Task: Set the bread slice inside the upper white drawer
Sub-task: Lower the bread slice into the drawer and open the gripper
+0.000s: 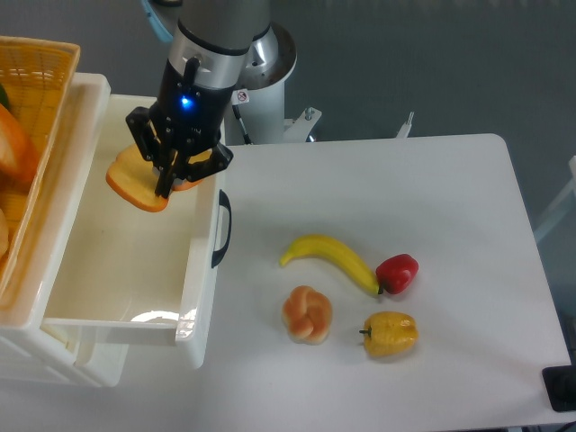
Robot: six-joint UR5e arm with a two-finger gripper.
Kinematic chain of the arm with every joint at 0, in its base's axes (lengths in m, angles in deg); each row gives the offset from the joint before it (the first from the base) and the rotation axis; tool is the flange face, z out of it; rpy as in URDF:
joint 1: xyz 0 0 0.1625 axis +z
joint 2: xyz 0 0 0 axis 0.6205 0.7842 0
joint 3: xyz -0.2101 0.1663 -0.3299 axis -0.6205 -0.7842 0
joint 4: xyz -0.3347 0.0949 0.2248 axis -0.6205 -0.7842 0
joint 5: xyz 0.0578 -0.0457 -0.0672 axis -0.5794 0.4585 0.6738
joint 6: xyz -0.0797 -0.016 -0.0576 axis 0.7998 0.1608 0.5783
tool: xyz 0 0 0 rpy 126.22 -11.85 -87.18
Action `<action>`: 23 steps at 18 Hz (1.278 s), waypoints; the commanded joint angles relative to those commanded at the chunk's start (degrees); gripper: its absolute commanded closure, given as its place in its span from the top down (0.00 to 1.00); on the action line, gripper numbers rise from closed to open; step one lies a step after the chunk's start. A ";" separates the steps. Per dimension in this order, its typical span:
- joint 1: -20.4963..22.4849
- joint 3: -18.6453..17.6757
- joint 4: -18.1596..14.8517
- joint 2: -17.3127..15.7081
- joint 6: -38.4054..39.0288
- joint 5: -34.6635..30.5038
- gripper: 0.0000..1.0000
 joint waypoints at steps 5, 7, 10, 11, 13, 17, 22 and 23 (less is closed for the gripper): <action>-1.14 -0.09 0.53 0.97 -0.18 -0.09 0.08; -1.23 0.00 1.41 1.14 -0.35 -0.09 0.16; -1.23 0.00 1.41 1.14 -1.14 -0.09 0.26; -1.14 0.00 1.41 1.14 -1.84 -0.09 0.34; -1.23 0.00 1.41 1.14 -2.37 -0.17 0.38; -1.23 0.00 1.41 1.14 -3.34 -0.18 0.58; -0.09 0.09 1.41 1.14 -7.55 -0.44 0.99; 0.43 0.09 1.41 1.14 -7.82 -0.35 0.99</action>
